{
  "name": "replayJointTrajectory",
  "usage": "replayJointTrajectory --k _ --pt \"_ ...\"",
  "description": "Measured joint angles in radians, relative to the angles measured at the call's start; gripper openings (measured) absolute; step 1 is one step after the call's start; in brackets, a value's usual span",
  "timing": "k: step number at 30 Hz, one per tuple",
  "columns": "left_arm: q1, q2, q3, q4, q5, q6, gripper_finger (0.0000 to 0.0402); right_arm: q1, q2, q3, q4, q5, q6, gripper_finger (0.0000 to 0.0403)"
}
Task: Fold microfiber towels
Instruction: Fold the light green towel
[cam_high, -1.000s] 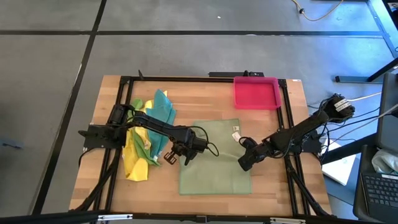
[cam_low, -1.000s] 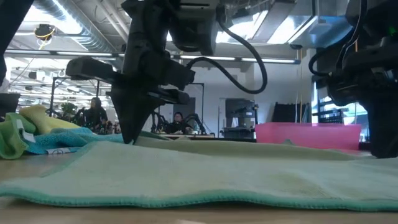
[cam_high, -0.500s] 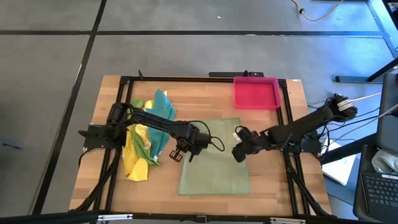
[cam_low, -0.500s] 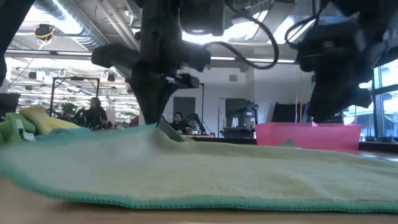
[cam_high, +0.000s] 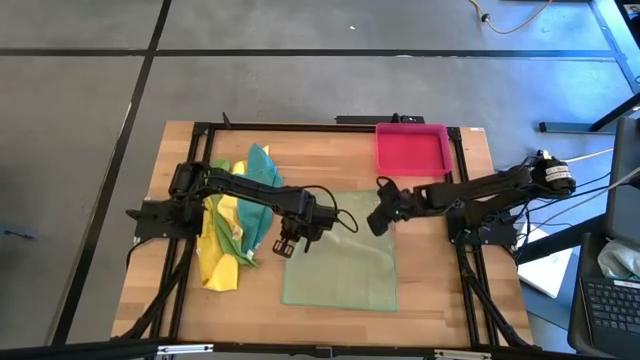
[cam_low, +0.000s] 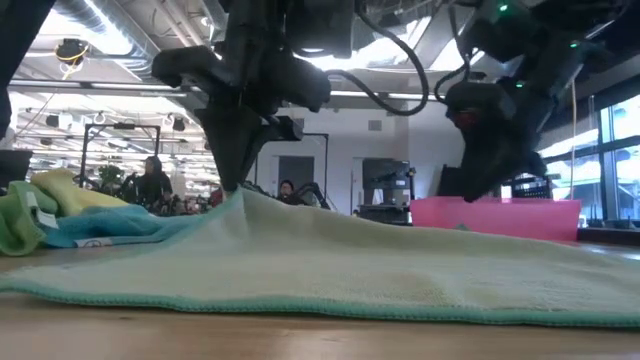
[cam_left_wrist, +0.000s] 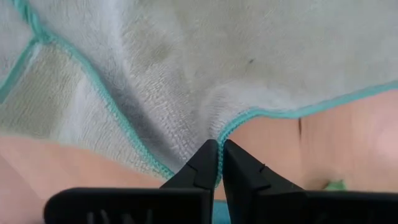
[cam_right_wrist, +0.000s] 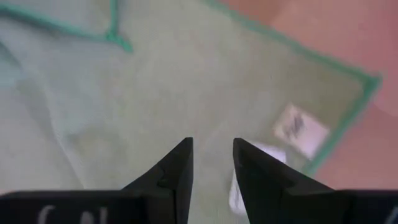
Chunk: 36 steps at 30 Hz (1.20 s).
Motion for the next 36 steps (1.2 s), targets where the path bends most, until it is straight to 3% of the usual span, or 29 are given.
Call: replayJointTrajectory --k 5,14,22,30,36 --pt "-0.014 0.0 0.0 0.027 -0.011 -0.003 0.003 -0.093 0.054 0.001 0.138 -0.109 -0.066 0.0133" --pt "0.021 0.0 0.0 0.071 -0.008 -0.02 0.0033 -0.164 0.205 0.063 0.144 -0.261 -0.019 0.0146" --pt "0.076 -0.005 0.0 0.056 0.072 -0.025 0.0088 -0.163 0.219 0.095 0.146 -0.259 -0.092 0.0146" --pt "0.12 -0.025 -0.002 -0.039 0.082 -0.254 0.0163 -0.165 0.218 0.097 0.155 -0.293 -0.287 0.0146" --pt "0.108 -0.154 -0.002 -0.119 -0.076 -0.514 0.0165 -0.214 0.225 0.098 0.217 -0.297 -0.383 0.0142"
